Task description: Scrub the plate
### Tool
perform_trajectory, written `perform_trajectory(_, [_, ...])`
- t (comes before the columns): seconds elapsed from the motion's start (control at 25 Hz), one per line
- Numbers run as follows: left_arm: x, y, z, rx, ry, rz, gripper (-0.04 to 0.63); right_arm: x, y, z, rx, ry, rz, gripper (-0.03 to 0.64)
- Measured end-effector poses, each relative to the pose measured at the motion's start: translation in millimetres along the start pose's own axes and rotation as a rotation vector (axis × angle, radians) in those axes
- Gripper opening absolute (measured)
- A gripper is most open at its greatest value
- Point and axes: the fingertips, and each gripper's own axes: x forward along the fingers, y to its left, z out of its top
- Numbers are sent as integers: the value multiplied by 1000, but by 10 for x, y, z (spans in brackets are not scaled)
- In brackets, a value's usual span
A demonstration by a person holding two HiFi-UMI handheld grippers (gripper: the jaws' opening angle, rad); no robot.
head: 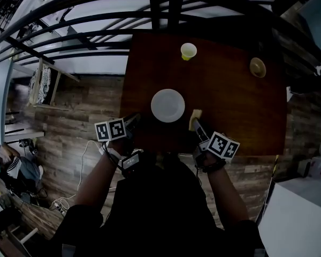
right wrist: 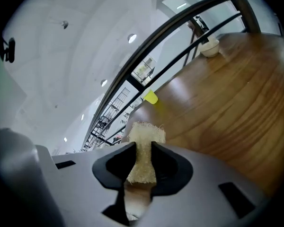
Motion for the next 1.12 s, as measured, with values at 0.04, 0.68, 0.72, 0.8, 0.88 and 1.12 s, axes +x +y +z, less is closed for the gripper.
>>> perform_trajectory(0.04, [-98, 18, 66, 42, -15, 16, 58, -45, 67, 21, -26, -9, 1, 110])
perform_trajectory(0.68, [-935, -912, 783, 473, -203, -10, 58, -539, 1251, 514, -383, -180, 73, 110])
perform_trajectory(0.72, [-931, -979, 800, 470, -212, -35, 58, -525, 1297, 508, -400, -189, 78, 110])
perform_trajectory(0.8, [-996, -1061, 785, 445, -224, -78, 58, -494, 1412, 390, -414, -197, 94, 110])
perform_trajectory(0.88, [-1117, -1136, 783, 428, -236, -107, 58, -471, 1577, 254, -425, -189, 114, 110])
perform_trajectory(1.12, [-1284, -1575, 814, 450, -263, -213, 58, -460, 2042, 170, -499, -177, 173, 109])
